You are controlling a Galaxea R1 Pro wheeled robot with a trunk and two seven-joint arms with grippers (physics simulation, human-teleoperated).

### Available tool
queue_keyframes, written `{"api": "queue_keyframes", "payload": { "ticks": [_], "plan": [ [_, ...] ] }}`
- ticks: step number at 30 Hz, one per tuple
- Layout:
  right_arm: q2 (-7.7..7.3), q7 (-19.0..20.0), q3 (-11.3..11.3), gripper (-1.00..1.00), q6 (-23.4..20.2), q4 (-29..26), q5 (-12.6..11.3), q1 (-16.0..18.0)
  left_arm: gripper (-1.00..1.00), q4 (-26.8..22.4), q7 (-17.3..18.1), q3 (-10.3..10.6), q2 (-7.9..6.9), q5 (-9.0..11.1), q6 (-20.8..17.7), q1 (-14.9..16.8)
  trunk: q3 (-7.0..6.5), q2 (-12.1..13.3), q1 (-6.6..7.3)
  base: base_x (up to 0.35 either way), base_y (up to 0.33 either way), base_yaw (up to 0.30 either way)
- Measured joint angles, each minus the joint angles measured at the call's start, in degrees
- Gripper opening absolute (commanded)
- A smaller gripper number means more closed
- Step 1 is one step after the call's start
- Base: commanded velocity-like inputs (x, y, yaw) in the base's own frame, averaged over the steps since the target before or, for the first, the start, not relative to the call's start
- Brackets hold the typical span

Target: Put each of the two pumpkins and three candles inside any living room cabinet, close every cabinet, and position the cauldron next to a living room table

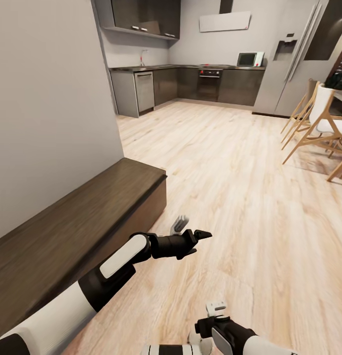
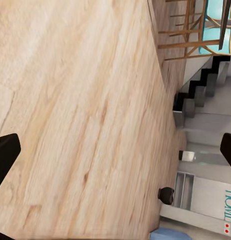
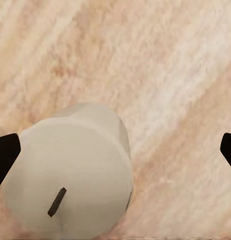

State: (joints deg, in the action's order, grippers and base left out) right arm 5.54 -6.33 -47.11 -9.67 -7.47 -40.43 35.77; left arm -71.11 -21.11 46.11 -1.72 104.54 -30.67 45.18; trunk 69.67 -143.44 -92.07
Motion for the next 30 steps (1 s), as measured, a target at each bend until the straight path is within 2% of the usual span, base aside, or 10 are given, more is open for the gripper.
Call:
{"api": "queue_keyframes", "payload": {
  "ticks": [30],
  "plan": [
    [0.71,0.14,-0.09,1.0,-0.05,-0.35,0.09,0.0,1.0,0.01,0.02,-0.06,0.14,0.23,0.0,0.0,0.0,0.0,0.0,-0.01,0.0,0.0]
  ]
}}
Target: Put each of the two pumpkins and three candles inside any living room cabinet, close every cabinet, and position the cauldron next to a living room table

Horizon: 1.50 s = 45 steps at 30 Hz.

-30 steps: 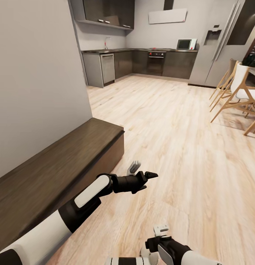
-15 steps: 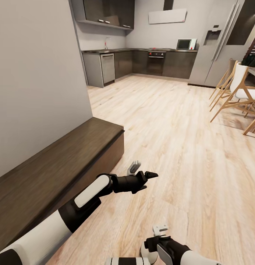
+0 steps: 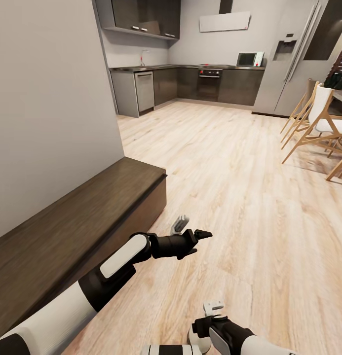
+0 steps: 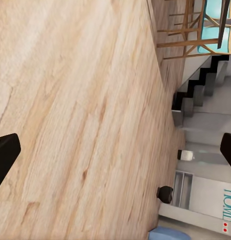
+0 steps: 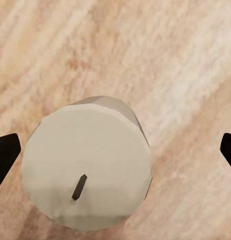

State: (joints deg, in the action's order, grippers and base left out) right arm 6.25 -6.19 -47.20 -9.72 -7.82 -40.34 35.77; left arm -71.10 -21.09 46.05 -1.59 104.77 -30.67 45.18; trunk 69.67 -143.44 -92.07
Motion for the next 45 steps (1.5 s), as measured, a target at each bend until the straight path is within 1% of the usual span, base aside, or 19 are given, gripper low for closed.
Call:
{"api": "queue_keyframes", "payload": {
  "ticks": [31,32,33,34,38,40,45],
  "plan": [
    [0.08,0.17,-0.15,1.0,0.15,-0.05,0.44,-0.09,1.0,0.44,0.0,-0.01,-0.02,0.17,0.01,0.0,0.0,0.0,0.0,0.0,0.0,0.0],
    [0.08,0.33,-0.16,1.0,0.18,-0.06,0.61,-0.09,1.0,0.44,0.0,0.0,0.02,0.17,0.02,0.0,0.0,0.0,0.0,0.0,0.0,0.0],
    [0.08,0.73,-0.18,1.0,0.19,-0.08,1.2,-0.09,1.0,0.44,0.0,0.0,0.07,0.18,0.01,0.0,0.0,0.0,0.0,0.0,0.0,0.0],
    [0.08,1.24,-0.18,1.0,0.18,-0.08,2.29,-0.09,1.0,0.44,0.0,0.0,0.12,0.18,0.01,0.0,0.0,0.0,0.0,0.0,0.0,0.0],
    [0.08,2.14,-0.13,1.0,0.15,-0.09,4.11,-0.09,1.0,0.44,0.0,-0.02,0.17,0.18,0.0,0.0,0.0,0.0,0.0,0.0,0.0,0.0],
    [0.08,2.66,-0.1,1.0,0.15,-0.09,4.55,-0.09,1.0,0.44,0.0,-0.02,0.22,0.18,0.0,0.0,0.0,0.0,0.0,0.0,0.0,0.0],
    [0.09,3.04,-0.09,1.0,0.14,-0.09,4.79,-0.09,1.0,0.37,0.0,-0.03,0.26,0.18,0.0,0.0,0.0,0.0,0.0,0.0,0.0,0.0]
  ]
}}
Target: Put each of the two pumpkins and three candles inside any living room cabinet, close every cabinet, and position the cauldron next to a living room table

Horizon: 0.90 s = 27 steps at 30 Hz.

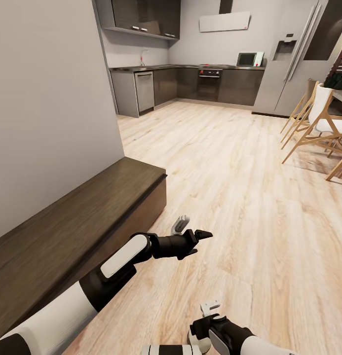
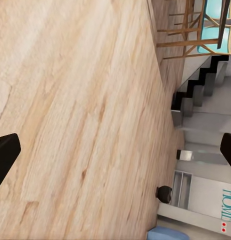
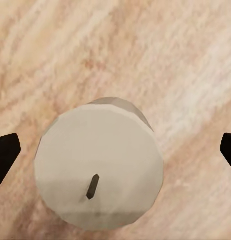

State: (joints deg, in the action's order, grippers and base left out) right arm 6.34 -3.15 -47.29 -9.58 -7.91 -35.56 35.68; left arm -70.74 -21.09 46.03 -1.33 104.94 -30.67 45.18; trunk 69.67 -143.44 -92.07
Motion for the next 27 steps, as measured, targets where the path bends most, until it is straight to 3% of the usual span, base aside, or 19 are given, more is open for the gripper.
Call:
{"api": "queue_keyframes", "payload": {
  "ticks": [8,27],
  "plan": [
    [-0.01,0.09,0.0,1.0,0.0,0.0,0.04,0.0,1.0,-0.1,0.0,-0.03,-0.02,-0.05,0.0,0.0,0.0,0.0,0.0,0.0,0.0,0.0],
    [-0.09,1.44,0.09,1.0,0.17,0.0,0.13,0.0,1.0,-0.01,-0.18,-0.15,0.18,-0.01,-0.06,0.0,4.2,-0.25,-0.49,0.0,0.0,0.0]
  ]
}}
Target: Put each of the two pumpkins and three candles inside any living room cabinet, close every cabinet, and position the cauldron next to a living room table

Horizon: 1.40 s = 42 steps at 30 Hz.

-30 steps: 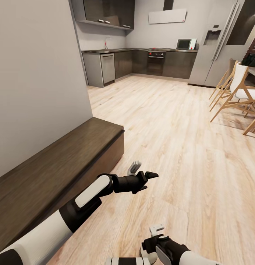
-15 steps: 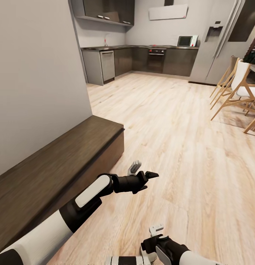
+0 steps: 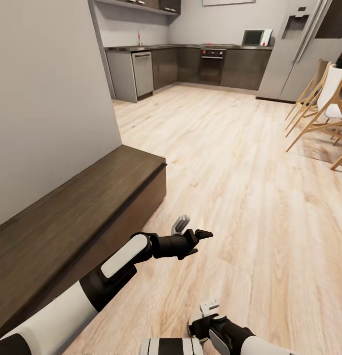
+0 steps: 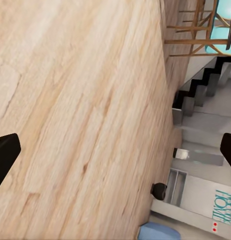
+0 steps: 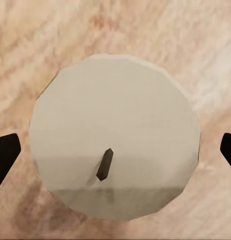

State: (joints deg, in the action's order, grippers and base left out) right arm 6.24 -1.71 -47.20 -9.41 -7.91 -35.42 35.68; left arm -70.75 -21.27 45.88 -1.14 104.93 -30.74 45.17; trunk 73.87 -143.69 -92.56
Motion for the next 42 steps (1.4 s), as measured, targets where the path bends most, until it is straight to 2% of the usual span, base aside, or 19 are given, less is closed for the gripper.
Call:
{"api": "queue_keyframes", "payload": {
  "ticks": [8,17,19,26,30,31,42],
  "plan": [
    [-0.11,-0.29,0.05,1.0,1.93,0.07,-0.03,0.0,1.0,-0.08,0.12,0.0,0.0,0.01,-0.02,0.0,0.23,-0.02,-0.02,0.0,0.0,0.0],
    [-0.02,0.19,0.43,1.0,2.43,-0.14,-0.51,-0.02,1.0,-0.17,0.09,0.0,-0.02,0.0,-0.03,-0.01,2.21,-0.13,-0.25,0.0,0.0,0.0],
    [0.0,-0.25,0.01,1.0,2.12,0.06,0.14,0.01,1.0,-0.16,0.09,0.0,0.0,0.0,-0.03,0.0,2.66,-0.16,-0.31,0.0,0.0,0.0],
    [0.07,-0.24,0.02,1.0,2.12,0.08,0.12,0.01,1.0,-0.17,0.09,0.0,0.0,0.0,-0.03,0.0,4.21,-0.26,-0.49,0.0,0.0,0.0],
    [0.08,-0.24,0.03,1.0,2.12,0.09,0.13,0.01,1.0,-0.18,0.09,0.0,0.0,0.01,-0.03,0.0,4.22,-0.26,-0.48,0.0,0.0,0.0],
    [0.05,-0.19,0.0,-1.0,2.11,0.08,0.08,0.01,1.0,-0.21,0.11,0.0,-0.01,0.01,-0.03,0.0,4.22,-0.26,-0.48,0.0,0.0,0.0],
    [-0.3,0.04,0.15,-1.0,2.12,-0.2,-0.03,0.0,1.0,-0.11,0.17,0.0,-0.13,0.01,0.0,0.0,4.22,-0.26,-0.49,0.0,0.0,0.0]
  ]
}}
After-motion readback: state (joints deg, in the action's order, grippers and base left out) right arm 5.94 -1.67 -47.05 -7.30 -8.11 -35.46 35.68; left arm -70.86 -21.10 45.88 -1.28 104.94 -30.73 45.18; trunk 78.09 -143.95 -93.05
